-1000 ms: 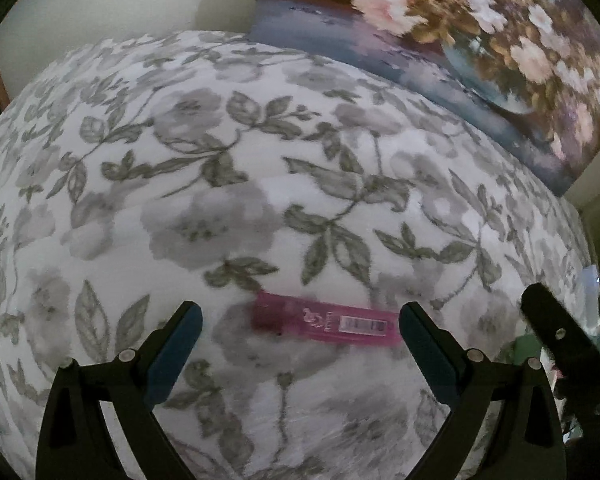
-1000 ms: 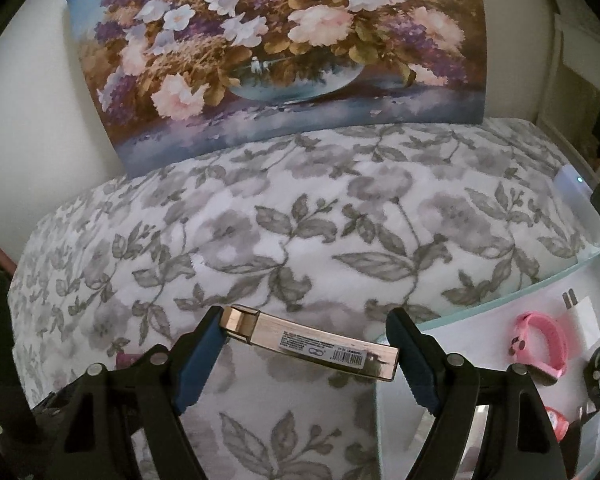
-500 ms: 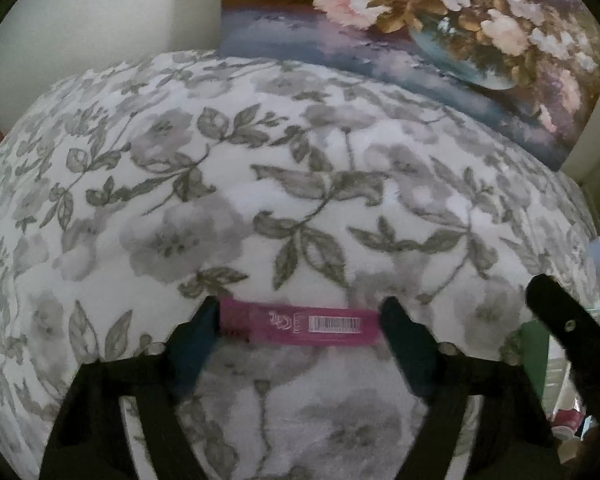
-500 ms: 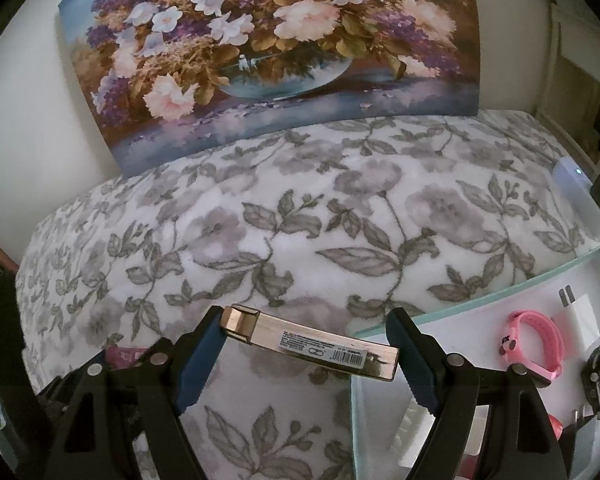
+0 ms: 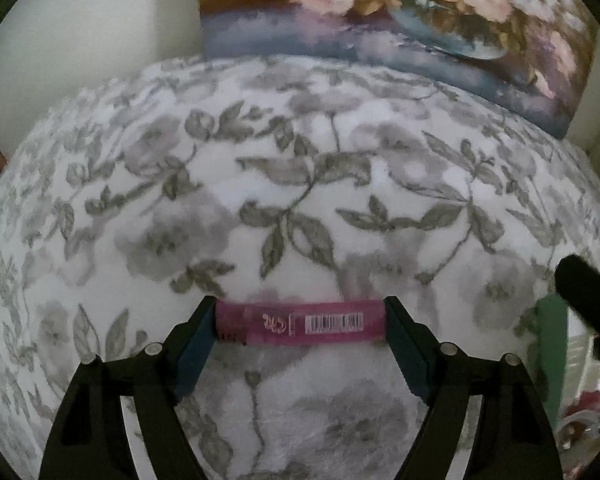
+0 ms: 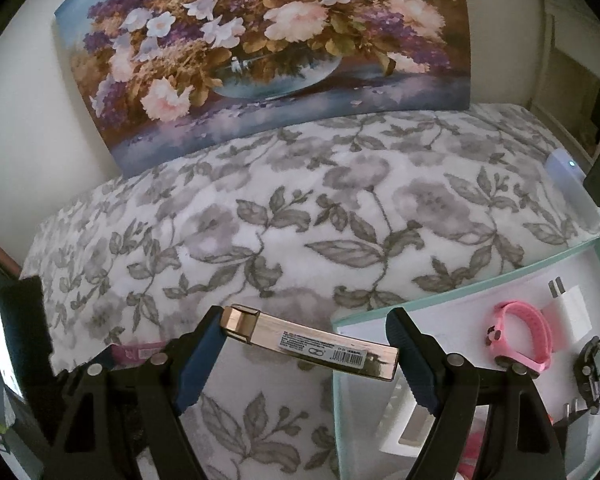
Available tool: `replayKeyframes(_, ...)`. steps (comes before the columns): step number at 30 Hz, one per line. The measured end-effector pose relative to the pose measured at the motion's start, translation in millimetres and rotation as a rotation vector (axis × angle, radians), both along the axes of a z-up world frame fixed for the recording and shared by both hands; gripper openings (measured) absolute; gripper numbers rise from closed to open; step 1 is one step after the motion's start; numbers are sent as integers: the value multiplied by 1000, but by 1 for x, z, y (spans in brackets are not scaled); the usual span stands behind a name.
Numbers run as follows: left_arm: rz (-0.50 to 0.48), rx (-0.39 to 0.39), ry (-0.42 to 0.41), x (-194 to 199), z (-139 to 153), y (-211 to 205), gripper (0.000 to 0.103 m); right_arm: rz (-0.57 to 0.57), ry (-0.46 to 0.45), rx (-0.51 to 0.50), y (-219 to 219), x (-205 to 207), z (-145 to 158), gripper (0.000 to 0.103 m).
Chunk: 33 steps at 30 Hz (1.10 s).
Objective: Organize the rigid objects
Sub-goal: 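Grasp the pink stick with the left gripper while the right holds the USB stick, then carry the gold USB stick and pink stick over the tray with both grippers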
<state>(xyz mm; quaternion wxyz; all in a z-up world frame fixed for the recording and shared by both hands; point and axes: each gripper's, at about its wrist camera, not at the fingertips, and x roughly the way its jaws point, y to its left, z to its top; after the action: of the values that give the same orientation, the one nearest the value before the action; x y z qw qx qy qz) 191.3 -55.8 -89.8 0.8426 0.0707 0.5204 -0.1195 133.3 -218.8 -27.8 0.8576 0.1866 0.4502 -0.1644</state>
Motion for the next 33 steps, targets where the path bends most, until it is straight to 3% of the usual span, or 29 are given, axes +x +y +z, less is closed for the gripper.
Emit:
replayKeyframes(10,5,-2,23,0,5,-2,81,-7,3,20,-6,-4,1,83)
replayKeyframes(15,-15,14,0,-13,31,-12,81,-21,7,26,-12,-18,13,83)
replayKeyframes(23,-98,-37,-50,-61,92,-44,82,-103,-1,45,-45,-72,43,83)
replayKeyframes(33,-229,-37,-49,-135,105,-97,82,-202,30,51,-95,-156,47,83)
